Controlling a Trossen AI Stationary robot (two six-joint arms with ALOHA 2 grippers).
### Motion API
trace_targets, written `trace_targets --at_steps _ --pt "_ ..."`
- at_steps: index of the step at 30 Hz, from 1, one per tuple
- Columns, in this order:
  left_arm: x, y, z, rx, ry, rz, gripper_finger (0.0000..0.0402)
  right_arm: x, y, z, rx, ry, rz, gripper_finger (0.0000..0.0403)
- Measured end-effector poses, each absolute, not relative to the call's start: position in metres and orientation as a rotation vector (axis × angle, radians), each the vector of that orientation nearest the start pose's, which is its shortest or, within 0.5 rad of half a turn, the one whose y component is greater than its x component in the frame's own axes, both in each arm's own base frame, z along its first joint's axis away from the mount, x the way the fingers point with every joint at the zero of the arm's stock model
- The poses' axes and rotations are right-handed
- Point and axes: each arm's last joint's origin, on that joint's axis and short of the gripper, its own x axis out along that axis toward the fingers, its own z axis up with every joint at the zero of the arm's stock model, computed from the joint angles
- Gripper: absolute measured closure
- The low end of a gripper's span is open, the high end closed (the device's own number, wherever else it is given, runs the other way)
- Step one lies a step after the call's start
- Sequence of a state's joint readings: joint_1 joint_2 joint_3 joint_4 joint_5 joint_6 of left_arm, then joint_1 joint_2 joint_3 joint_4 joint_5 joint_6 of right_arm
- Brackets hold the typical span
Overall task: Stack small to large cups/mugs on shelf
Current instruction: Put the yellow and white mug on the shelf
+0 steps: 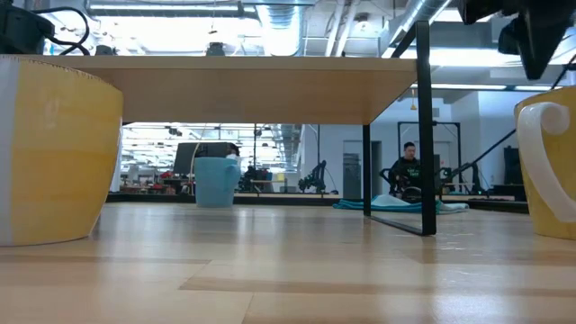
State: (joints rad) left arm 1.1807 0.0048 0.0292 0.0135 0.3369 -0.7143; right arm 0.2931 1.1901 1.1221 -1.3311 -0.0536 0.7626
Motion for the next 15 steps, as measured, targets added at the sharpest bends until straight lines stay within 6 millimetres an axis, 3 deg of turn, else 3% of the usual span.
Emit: trace_targets --at_steps 8,15 --pt "0.045 0.084 0.174 -0.644 -0.325 0.788 0.0093 0.197 0.073 0.274 0.39 1.534 -0.284 0.0207" --pt "0.045 0.083 0.174 -0.645 -0.32 0.773 0.0093 0.205 0.076 0.265 0.424 1.555 -0.347 0.0207"
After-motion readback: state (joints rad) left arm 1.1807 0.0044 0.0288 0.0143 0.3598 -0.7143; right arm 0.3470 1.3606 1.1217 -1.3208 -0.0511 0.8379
